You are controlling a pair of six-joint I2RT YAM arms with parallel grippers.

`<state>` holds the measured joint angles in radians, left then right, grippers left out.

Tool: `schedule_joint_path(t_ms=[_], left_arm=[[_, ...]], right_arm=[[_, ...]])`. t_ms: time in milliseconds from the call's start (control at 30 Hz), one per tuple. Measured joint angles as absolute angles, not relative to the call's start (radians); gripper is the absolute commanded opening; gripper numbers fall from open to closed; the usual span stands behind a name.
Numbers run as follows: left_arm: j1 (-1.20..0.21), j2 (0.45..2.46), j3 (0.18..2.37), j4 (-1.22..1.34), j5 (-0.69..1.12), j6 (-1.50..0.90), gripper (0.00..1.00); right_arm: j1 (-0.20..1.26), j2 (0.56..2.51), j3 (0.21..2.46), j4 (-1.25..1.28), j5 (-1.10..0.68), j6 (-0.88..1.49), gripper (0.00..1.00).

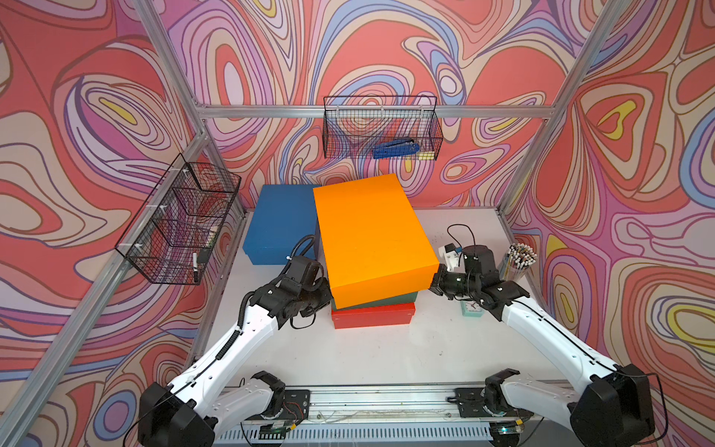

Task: Stack the shoeboxes
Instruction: Adjust the shoeboxes in the shoebox.

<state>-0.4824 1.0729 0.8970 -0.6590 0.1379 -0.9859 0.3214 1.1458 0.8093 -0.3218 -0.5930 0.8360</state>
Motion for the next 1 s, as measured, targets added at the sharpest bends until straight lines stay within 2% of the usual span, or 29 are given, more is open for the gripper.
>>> schedule_joint_path(t_ms=[567,1000], left_arm=[[-0.492,1.046,0.897,-0.694,0.125,-0.996,0.00],[-0.493,1.056,0.901,-0.703,0.095,-0.987,0.00]], right_arm=[[0.345,1.079,0.764,-0.337,-0.591,0.867,0.00],[0.348,1.116,0.750,-0.328,-0.585,0.860,0.00]])
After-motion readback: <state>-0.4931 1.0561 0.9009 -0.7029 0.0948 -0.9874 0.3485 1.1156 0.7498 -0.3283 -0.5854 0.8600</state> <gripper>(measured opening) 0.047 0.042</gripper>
